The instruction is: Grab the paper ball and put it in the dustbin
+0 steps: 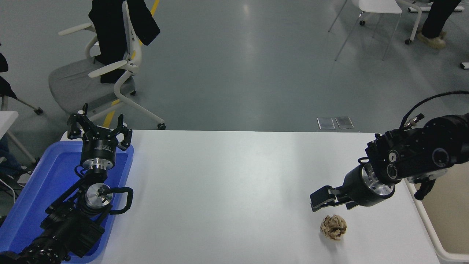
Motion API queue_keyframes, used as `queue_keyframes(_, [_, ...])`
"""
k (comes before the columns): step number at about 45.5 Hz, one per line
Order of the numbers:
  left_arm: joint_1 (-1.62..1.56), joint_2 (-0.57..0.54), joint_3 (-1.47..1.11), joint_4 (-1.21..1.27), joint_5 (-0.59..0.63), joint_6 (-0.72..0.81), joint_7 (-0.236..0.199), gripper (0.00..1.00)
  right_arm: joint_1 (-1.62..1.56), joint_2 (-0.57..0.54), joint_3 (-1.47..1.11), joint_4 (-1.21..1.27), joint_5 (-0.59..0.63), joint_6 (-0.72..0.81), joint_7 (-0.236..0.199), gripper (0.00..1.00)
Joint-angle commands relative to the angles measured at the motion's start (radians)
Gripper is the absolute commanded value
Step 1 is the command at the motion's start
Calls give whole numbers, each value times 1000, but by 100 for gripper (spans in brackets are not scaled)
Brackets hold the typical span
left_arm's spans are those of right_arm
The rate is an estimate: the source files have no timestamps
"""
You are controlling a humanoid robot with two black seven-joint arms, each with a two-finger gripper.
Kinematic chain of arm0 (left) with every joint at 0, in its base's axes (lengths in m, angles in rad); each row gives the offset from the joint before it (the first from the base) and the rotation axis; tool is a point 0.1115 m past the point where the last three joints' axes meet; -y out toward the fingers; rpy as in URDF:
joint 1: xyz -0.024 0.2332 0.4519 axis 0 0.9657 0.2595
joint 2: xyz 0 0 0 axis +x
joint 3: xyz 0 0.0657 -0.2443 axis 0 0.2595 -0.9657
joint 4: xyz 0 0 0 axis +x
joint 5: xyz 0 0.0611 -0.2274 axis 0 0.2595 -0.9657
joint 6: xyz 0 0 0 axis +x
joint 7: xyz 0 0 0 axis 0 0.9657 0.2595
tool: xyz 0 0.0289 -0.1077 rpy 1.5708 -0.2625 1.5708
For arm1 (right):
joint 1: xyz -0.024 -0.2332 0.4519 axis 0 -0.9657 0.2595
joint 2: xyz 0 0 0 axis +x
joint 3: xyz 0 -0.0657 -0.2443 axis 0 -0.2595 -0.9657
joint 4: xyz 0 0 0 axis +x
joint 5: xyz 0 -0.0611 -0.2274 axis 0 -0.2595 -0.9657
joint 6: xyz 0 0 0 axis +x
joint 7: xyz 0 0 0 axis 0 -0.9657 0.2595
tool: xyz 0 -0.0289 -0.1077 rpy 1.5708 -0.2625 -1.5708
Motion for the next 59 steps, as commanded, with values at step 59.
queue_keyframes(59, [0, 0, 0, 0, 0, 0, 0, 99, -501, 12, 88, -370, -81, -190, -2, 89])
